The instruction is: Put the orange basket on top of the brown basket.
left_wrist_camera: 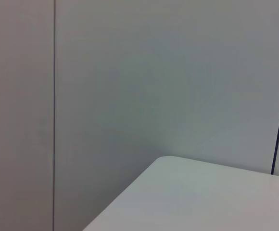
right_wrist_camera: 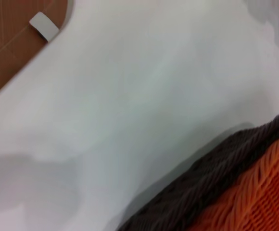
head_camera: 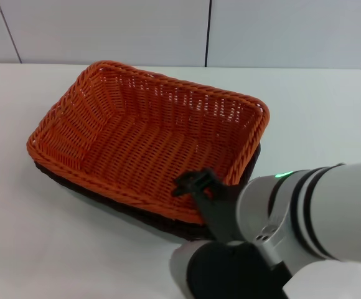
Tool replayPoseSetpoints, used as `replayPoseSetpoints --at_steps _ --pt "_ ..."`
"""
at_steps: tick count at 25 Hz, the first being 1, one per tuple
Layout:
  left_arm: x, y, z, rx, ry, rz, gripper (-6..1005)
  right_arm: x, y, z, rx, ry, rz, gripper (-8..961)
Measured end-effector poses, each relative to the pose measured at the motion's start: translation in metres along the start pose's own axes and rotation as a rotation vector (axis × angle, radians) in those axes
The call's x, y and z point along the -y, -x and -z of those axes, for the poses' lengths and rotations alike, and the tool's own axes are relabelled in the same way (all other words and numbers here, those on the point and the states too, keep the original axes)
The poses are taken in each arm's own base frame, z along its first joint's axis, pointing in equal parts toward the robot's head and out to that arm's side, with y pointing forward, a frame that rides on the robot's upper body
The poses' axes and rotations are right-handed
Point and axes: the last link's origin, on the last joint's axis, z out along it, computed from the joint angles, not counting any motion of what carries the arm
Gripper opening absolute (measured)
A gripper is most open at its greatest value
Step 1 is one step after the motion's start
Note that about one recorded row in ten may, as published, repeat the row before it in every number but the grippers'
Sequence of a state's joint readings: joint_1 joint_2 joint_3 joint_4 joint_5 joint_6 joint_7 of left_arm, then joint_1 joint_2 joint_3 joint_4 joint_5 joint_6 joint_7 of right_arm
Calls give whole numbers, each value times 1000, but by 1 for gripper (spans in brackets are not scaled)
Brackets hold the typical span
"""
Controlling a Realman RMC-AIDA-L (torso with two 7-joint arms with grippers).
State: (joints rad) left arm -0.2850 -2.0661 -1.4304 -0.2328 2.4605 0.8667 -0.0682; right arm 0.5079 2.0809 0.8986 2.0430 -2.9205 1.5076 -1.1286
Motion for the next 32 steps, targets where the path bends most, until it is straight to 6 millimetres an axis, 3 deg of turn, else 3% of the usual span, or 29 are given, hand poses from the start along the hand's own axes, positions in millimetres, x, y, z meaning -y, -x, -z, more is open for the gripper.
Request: replayPoseSetpoints --at_steps 12,24,26,27,28,29,32 --pt "3 2 0 10 -10 2 798 26 7 2 62 -142 -64 731" --pt "5 -2 -2 -6 -23 12 798 19 33 -5 179 -207 -98 731" --pt "4 -4 -3 -11 -21 12 798 34 13 -4 166 -289 -192 731" --pt "4 -4 -3 -11 -21 12 798 34 13 -4 166 -289 -192 731" --pt "4 -4 -3 -12 -21 12 798 50 -15 2 144 -397 -292 731" --pt "4 -4 -3 -12 -21 12 798 50 -15 2 144 -397 -292 731" --pt "5 -4 -2 -21 -19 10 798 69 -63 13 114 -595 -470 731"
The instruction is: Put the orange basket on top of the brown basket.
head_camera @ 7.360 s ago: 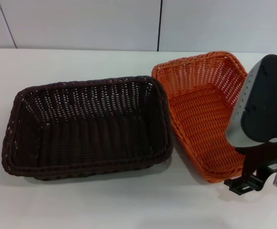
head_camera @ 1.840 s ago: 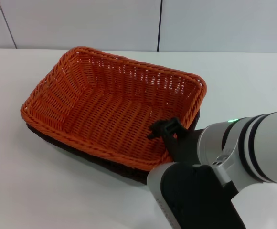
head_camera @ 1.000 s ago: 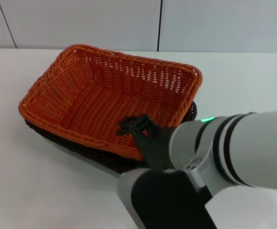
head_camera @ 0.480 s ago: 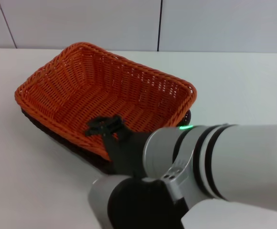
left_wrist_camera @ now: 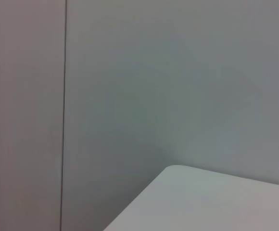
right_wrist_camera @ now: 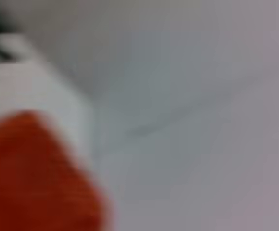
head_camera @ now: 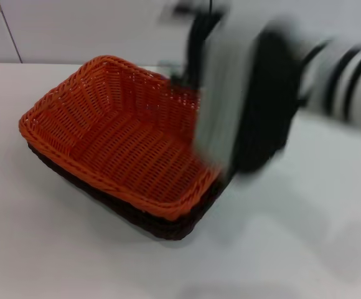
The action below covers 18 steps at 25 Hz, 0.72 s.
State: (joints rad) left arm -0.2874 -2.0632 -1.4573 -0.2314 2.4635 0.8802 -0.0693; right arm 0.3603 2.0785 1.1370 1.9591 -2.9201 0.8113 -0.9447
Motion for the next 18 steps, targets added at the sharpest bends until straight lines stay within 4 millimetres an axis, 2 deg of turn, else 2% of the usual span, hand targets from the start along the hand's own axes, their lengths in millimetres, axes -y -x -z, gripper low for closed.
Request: replayPoseSetpoints --at_steps 1,2,4,5,6,7,8,9,10,11,12,13,15,16,17,18 --pt "0 0 0 0 0 -1 798 24 -26 4 -6 -161 -146 731" --pt "0 0 0 0 0 -1 798 24 -26 4 -6 -161 -146 731" --pt "0 0 0 -1 0 -1 798 35 -50 11 6 -294 -292 731" --pt "0 0 0 -4 0 -1 798 37 -62 16 22 -364 -369 731" --pt "0 -2 1 -19 -1 5 798 32 -88 30 50 -488 -517 731" --pt "-1 -3 1 -28 -1 6 798 32 -88 30 50 -488 -517 731" --pt "-1 -4 1 -37 -1 7 798 21 -111 48 82 -607 -643 731" --pt "-1 -4 1 -37 -1 7 798 21 -111 48 82 -607 -643 731" --pt "-1 -6 2 -52 0 8 798 12 -122 59 101 -668 -710 731" --pt "-2 -11 2 -84 2 10 798 -12 -147 81 138 -793 -834 731" --pt "-2 -12 2 -92 2 11 798 -12 -147 81 138 -793 -834 731" --pt "-2 -13 2 -102 3 11 798 -23 -157 91 157 -856 -869 731" --pt "-2 -17 4 -136 4 13 798 -53 -178 116 179 -1007 -923 731" --pt "-2 -19 6 -158 9 12 798 -88 -199 142 177 -1185 -967 731" --pt "-2 -19 6 -158 9 12 798 -88 -199 142 177 -1185 -967 731" --pt "-2 -21 8 -174 14 12 798 -110 -211 155 151 -1285 -979 731"
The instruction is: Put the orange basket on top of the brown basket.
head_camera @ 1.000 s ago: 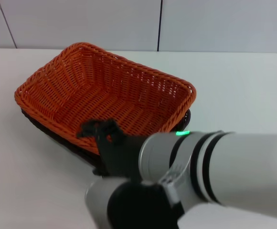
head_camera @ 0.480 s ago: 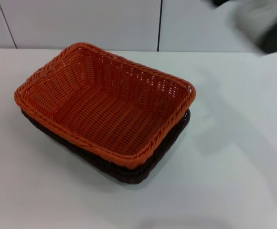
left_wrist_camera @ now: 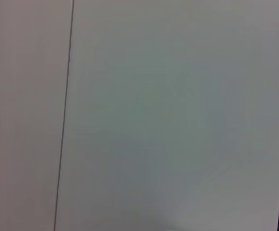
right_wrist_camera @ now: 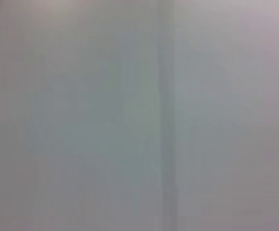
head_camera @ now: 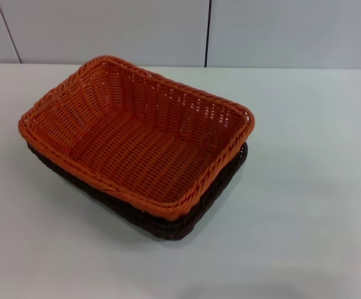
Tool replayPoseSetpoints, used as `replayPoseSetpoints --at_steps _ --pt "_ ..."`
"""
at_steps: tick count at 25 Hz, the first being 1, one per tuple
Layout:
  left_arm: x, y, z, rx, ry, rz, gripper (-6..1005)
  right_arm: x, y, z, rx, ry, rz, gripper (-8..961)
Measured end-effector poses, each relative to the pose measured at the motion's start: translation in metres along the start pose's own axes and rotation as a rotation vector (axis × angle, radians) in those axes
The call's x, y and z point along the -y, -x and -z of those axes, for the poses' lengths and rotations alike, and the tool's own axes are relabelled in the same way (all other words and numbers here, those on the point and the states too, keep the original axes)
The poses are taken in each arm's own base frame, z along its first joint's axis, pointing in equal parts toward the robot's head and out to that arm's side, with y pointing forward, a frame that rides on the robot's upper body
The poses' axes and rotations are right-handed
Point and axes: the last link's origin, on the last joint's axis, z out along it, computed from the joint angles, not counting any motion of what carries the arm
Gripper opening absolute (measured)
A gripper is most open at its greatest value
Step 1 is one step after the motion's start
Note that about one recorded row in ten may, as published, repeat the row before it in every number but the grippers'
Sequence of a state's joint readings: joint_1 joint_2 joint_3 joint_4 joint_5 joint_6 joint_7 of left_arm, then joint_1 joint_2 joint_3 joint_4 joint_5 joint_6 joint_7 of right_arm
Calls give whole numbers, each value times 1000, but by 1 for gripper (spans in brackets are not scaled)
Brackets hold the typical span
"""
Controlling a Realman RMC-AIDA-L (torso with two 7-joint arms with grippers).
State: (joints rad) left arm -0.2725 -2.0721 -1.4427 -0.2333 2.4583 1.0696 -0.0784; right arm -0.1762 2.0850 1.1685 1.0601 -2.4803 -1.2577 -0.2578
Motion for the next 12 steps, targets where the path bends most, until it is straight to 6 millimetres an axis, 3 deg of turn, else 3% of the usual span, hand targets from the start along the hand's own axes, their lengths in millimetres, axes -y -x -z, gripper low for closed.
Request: replayPoseSetpoints --at_steps 6,12 --pt "2 -2 2 -22 0 9 798 27 -29 26 -7 -171 35 731" --pt "5 -3 3 -28 -3 5 798 24 -35 25 -22 -179 28 731"
